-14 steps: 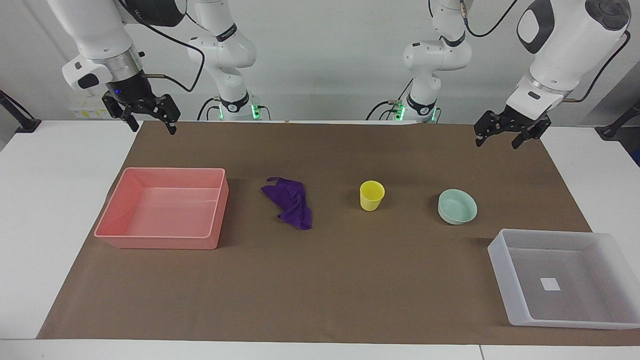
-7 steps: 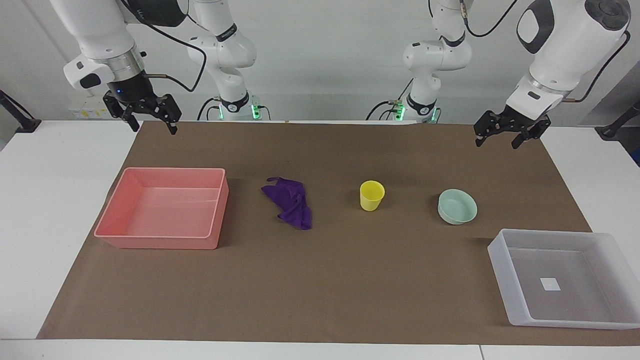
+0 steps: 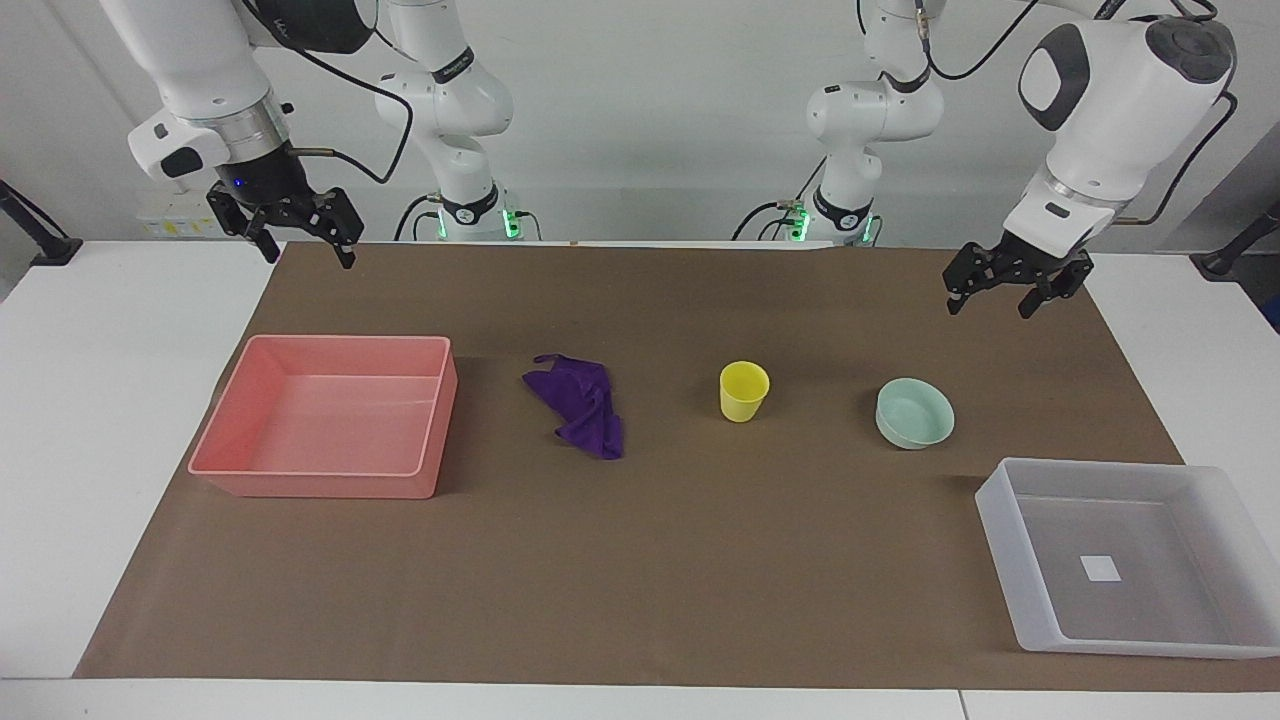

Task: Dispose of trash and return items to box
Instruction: 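Grasp the pale green bowl with the left gripper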

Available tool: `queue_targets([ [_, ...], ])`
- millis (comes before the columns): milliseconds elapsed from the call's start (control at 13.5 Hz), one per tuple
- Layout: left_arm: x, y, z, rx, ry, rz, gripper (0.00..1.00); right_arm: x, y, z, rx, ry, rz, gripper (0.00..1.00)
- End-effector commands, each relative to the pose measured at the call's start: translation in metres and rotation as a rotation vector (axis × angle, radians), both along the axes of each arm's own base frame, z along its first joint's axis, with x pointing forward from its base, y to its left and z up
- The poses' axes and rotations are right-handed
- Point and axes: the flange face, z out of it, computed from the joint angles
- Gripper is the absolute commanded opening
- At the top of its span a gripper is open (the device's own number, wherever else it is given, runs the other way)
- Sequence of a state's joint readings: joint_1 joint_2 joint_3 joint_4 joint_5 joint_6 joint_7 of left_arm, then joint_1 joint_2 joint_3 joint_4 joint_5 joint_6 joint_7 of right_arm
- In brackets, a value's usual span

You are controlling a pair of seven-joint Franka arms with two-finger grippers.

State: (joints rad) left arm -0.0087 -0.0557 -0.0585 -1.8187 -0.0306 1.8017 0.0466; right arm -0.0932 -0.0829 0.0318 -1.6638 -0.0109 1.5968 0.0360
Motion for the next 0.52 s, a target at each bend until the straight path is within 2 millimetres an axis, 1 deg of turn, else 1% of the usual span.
queue_targets([
  [0,-0.01,0.003,-0.024,0.02,-0.036,0.008,1.0,-0.007,0.003,0.008,0.008,0.0,-0.001,1.0],
  [74,-0.008,0.003,-0.035,0.02,-0.042,0.009,1.0,-0.008,0.003,0.008,0.008,0.002,-0.001,1.0],
  [148,-0.007,0.004,-0.051,0.019,-0.042,0.01,1.0,-0.008,0.003,0.008,0.008,0.002,-0.004,1.0],
  [296,-0.005,0.013,-0.084,0.018,-0.057,0.025,1.0,-0.008,0.004,0.007,0.01,0.001,-0.004,1.0],
  [443,-0.001,0.016,-0.111,0.017,-0.073,0.029,1.0,-0.008,0.003,0.007,0.009,0.0,-0.013,1.0],
])
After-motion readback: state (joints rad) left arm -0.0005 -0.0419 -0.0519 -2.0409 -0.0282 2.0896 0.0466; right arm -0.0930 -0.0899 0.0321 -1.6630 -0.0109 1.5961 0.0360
